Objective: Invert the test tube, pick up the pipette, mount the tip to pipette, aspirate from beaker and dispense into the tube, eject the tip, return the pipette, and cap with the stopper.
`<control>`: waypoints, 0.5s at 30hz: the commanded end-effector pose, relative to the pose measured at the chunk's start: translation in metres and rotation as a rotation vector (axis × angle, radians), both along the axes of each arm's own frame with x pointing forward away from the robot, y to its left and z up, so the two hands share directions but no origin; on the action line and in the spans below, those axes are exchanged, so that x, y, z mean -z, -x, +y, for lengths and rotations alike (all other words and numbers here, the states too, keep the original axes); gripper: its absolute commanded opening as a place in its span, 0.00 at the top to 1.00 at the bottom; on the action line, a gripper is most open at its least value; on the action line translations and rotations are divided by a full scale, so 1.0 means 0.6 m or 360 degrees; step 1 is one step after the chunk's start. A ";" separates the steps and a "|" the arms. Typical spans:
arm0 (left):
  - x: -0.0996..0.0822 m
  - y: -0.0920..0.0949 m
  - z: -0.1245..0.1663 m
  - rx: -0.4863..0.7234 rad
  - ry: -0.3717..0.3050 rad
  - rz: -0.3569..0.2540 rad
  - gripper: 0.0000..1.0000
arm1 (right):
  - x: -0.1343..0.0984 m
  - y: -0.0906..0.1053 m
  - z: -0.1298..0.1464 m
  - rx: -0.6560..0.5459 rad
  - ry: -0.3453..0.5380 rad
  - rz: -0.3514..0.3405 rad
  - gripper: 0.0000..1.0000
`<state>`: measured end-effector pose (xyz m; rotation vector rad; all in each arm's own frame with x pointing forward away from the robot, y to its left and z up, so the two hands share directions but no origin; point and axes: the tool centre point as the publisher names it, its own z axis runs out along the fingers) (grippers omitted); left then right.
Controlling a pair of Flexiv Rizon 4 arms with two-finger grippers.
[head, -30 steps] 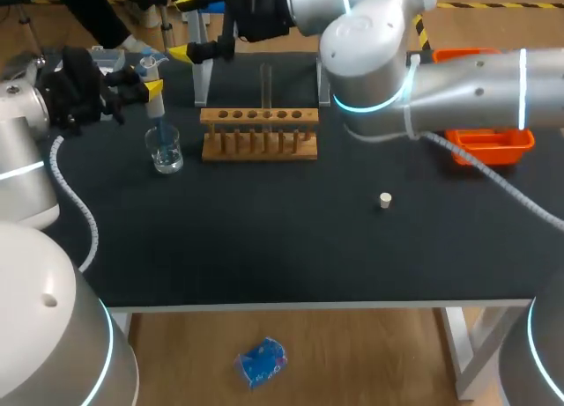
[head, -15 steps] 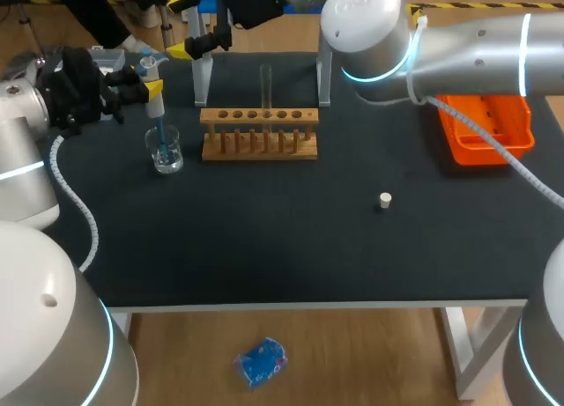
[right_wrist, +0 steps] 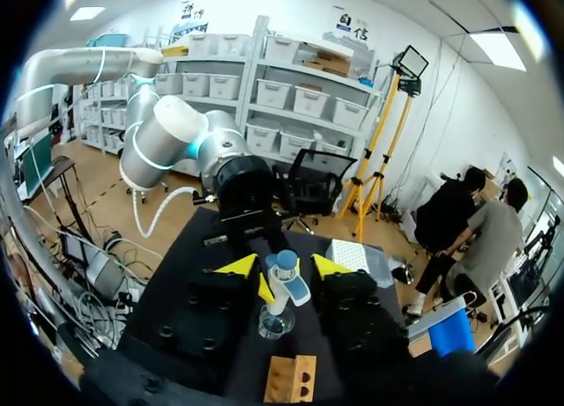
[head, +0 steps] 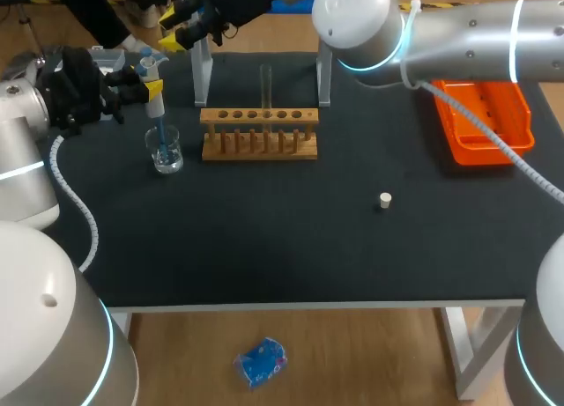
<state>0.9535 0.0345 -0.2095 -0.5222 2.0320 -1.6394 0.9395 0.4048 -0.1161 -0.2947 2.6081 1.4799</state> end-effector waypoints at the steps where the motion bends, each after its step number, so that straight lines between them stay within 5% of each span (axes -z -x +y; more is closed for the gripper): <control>1: -0.001 -0.001 0.001 0.0002 -0.0003 0.0003 1.00 | -0.002 -0.001 0.004 0.0008 0.0042 0.0002 1.00; 15: -0.001 -0.001 0.001 0.0002 -0.0003 0.0003 1.00 | -0.010 0.002 0.038 -0.0011 0.0104 0.0230 1.00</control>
